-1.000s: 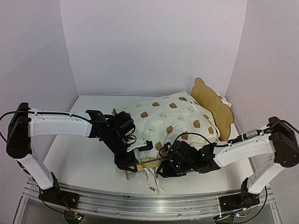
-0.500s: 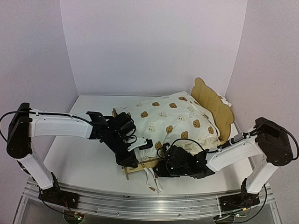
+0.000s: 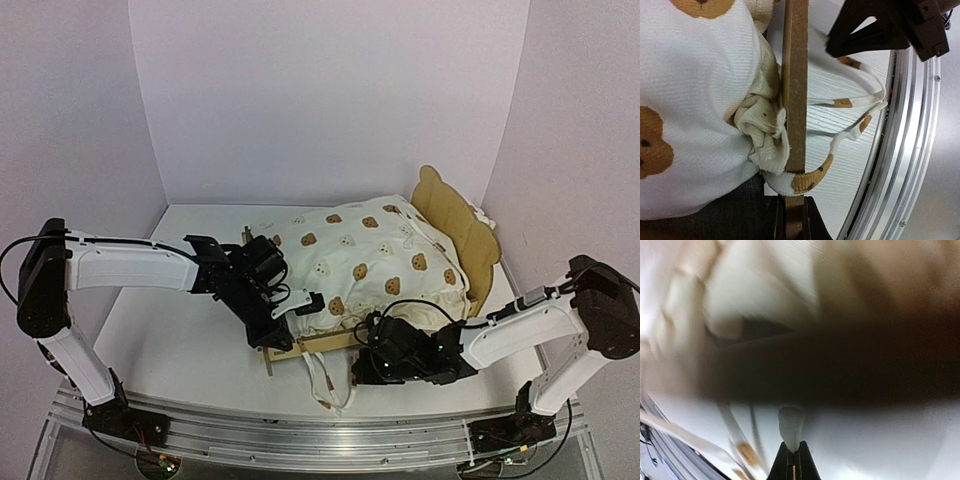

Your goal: Set up the pet bed

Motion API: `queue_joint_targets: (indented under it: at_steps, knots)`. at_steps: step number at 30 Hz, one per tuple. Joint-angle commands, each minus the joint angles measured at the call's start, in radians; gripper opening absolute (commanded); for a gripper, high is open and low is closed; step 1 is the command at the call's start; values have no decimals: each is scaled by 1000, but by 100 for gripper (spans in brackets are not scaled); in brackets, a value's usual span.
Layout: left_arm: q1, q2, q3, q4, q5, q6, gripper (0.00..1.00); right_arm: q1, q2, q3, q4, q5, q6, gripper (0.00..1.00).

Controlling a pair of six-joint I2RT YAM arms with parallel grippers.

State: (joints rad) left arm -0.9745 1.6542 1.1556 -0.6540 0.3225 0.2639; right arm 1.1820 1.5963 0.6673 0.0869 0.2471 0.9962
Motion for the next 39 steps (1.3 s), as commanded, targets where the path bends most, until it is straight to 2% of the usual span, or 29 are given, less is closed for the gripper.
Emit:
queue_joint_targets:
  at_steps: [1, 4, 8, 13, 21, 23, 28, 30, 34, 39]
  knots:
    - [97, 41, 40, -27, -67, 32, 0, -14, -62, -66, -128, -163, -9, 0]
    - [142, 49, 65, -23, -82, 60, 0, -15, -81, -62, -139, -306, -70, 0]
    - [166, 50, 80, -15, -117, 113, 0, -15, -129, -43, -144, -393, -158, 0]
    - [206, 44, 78, 15, -161, 193, 0, -14, -165, 37, -182, -345, -258, 0]
    - [286, 21, 60, 71, -216, 352, 0, -10, -103, 214, -163, -330, -368, 0]
    - [287, -7, 57, 56, -160, 379, 8, -8, -92, 264, -150, -334, -415, 0]
    - [288, -114, 39, -3, 44, 404, 45, -5, -29, 369, -135, -369, -514, 0]
    - [288, -156, 27, -18, 118, 405, 55, -5, 3, 396, -123, -377, -541, 0]
    - [287, -254, -7, -40, 266, 371, 65, -4, 55, 427, -59, -391, -586, 0]
    - [279, -346, -144, 37, 395, 206, 66, -6, 119, 476, 17, -402, -683, 0]
